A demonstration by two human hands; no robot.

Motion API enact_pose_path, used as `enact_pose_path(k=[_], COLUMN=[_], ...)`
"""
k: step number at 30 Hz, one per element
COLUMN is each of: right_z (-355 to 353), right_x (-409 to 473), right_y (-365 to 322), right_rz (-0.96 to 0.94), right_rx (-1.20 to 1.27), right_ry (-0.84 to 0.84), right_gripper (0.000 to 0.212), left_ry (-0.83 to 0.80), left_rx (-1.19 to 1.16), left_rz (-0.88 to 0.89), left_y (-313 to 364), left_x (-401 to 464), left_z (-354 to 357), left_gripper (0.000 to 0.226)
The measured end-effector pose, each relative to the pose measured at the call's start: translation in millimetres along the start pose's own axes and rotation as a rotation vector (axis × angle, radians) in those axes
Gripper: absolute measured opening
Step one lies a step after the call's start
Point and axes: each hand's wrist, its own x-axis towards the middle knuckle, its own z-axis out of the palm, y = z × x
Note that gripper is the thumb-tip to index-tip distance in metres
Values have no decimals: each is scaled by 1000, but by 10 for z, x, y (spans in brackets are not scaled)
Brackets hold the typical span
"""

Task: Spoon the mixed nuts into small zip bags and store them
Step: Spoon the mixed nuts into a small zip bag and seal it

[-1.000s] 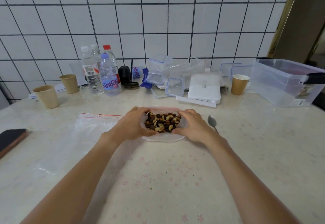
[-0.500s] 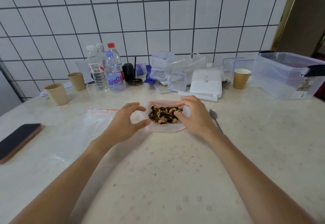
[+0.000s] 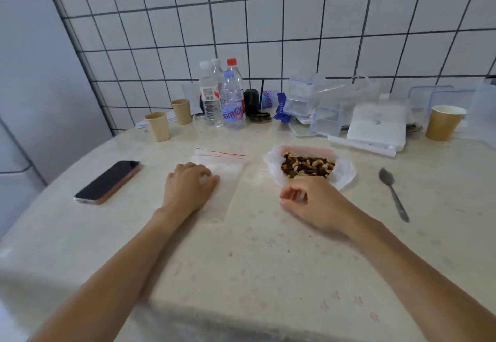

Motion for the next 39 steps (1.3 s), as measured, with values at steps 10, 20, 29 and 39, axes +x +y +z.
enact_pose_path(k=[10,20,29,39], right_z=[-13,-322,-474,-458], right_x=[55,68,92,38], right_y=[-25,-148,75,-100], right_rz=[87,284,68,50], right_rx=[391,813,742,491], right_ry=[57,326,483,309], right_gripper=[19,35,28,34], left_ry=[298,360,-135,-142], left_rx=[-249,-304,-1162,-1209], left_rz=[130,590,-89,-139], left_y=[362,1459,1640,1663], left_x=[-129,-361,-77,-249], left_z=[-296,-276,-158,-123], left_gripper=[20,20,52,55])
